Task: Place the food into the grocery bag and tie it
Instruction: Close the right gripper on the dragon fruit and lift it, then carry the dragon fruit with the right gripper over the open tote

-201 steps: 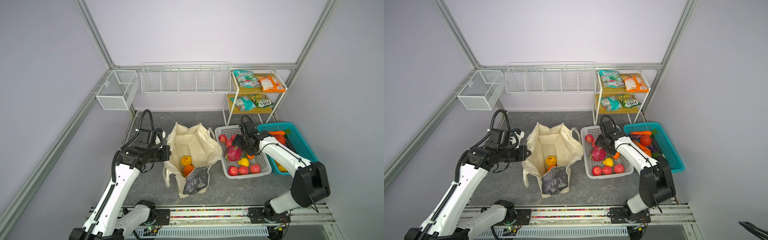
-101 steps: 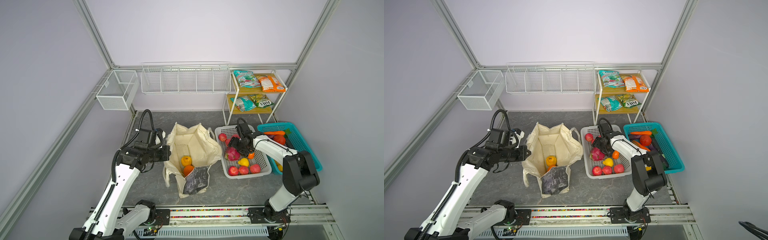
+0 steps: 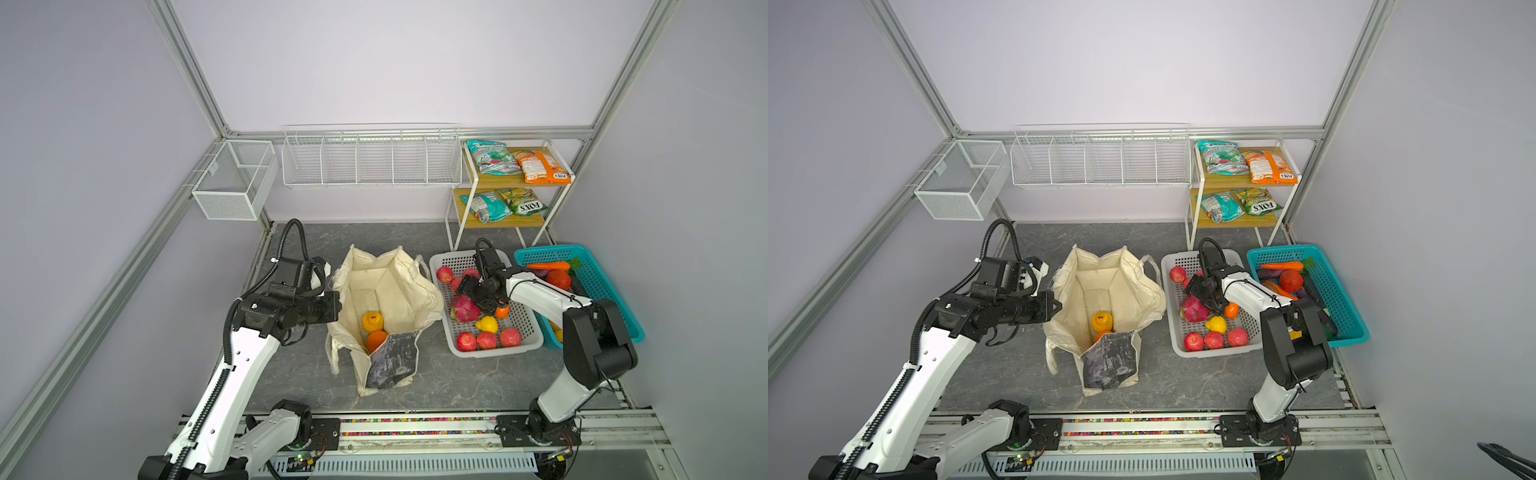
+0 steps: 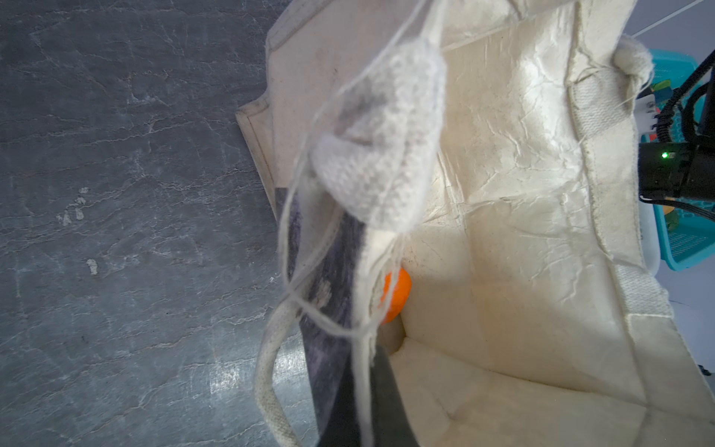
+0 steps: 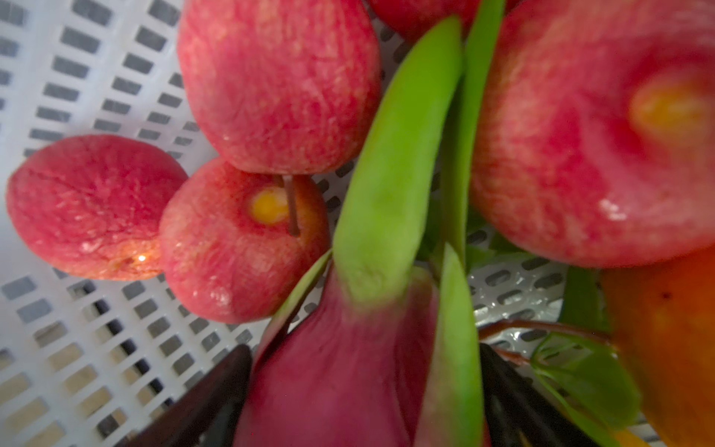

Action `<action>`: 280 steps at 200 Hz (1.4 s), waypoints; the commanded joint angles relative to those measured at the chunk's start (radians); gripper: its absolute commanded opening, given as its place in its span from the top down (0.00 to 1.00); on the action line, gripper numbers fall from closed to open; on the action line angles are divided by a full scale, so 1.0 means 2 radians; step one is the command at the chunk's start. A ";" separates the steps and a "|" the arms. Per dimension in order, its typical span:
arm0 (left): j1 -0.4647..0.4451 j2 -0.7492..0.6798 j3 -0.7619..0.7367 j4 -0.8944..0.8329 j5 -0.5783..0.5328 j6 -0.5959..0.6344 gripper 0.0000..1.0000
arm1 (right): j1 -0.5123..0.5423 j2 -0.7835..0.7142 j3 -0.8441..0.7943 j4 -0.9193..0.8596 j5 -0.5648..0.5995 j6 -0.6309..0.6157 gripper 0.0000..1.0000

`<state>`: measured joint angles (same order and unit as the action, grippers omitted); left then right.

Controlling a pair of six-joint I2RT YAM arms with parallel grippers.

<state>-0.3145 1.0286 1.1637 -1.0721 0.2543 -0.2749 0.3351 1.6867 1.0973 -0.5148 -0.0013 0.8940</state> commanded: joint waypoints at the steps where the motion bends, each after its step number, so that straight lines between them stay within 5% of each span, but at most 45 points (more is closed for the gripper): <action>1: -0.002 -0.001 0.012 -0.012 -0.004 0.012 1.00 | -0.004 -0.031 -0.012 -0.011 0.001 -0.003 0.22; 85: -0.002 -0.028 0.001 -0.023 0.000 0.009 1.00 | 0.013 -0.160 0.039 -0.093 0.048 -0.030 0.24; 175: -0.002 -0.028 0.009 -0.020 0.015 0.019 1.00 | 0.140 -0.296 0.143 -0.117 0.094 -0.120 0.22; 237: -0.002 -0.026 0.013 -0.021 0.032 0.029 1.00 | 0.317 -0.202 0.234 -0.080 0.179 -0.203 0.24; 280: -0.002 -0.014 0.028 -0.016 0.046 0.029 1.00 | 0.361 -0.106 0.300 -0.082 0.201 -0.228 0.22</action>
<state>-0.3145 0.9970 1.1721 -1.0981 0.3119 -0.2386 1.0370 1.4147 1.6547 -0.7036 0.3450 0.4957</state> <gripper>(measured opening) 0.048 0.777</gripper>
